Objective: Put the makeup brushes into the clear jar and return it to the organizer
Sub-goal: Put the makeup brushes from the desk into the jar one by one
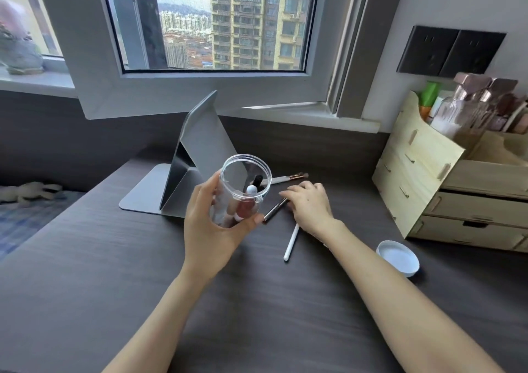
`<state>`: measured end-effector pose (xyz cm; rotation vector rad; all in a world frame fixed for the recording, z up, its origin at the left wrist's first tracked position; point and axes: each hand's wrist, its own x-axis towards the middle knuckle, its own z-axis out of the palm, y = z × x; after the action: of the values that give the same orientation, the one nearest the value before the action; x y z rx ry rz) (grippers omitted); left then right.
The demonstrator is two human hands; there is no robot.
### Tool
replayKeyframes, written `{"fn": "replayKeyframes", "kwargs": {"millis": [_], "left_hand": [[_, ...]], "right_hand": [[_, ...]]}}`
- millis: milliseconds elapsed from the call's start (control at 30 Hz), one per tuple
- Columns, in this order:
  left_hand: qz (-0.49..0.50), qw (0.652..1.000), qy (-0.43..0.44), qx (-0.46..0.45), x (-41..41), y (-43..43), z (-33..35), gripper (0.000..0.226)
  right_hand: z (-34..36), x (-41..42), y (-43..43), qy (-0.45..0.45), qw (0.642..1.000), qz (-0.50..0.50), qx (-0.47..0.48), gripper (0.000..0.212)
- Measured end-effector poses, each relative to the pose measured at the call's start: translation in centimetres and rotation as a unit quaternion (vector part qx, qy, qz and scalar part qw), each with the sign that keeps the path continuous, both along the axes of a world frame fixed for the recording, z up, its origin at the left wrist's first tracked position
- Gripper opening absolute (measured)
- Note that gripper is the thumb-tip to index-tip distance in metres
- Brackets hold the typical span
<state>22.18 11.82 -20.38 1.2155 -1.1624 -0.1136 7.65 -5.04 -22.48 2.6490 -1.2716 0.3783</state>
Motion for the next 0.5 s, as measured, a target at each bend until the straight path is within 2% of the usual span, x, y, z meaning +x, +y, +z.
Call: {"fn": "replayKeyframes", "kwargs": {"millis": [133,267,333,400,433,500], "left_hand": [[0.004,1.0,0.013,0.004,0.2,0.1,0.0,0.08],[0.002,1.0,0.008,0.003,0.1,-0.1,-0.2,0.079],[0.001,1.0,0.009,0.004,0.1,-0.1,-0.2,0.077],[0.002,1.0,0.0,0.004,0.1,-0.1,-0.3,0.077],[0.001,1.0,0.002,0.005,0.1,-0.1,-0.3,0.076],[-0.003,1.0,0.011,0.006,0.1,-0.1,-0.3,0.076]], "right_hand": [[0.7,1.3,-1.2,0.079,0.996,-0.017,-0.041,0.03],[1.8,1.2,-1.6,0.167,0.982,0.051,-0.073,0.023],[2.2,0.9,-1.6,0.182,0.979,0.063,-0.073,0.021],[2.3,0.4,-1.1,0.123,0.992,0.032,-0.016,0.016],[2.4,0.0,-0.7,0.052,0.998,0.007,0.038,0.013],[2.8,-1.3,0.5,-0.115,0.986,-0.02,0.121,0.007]]}}
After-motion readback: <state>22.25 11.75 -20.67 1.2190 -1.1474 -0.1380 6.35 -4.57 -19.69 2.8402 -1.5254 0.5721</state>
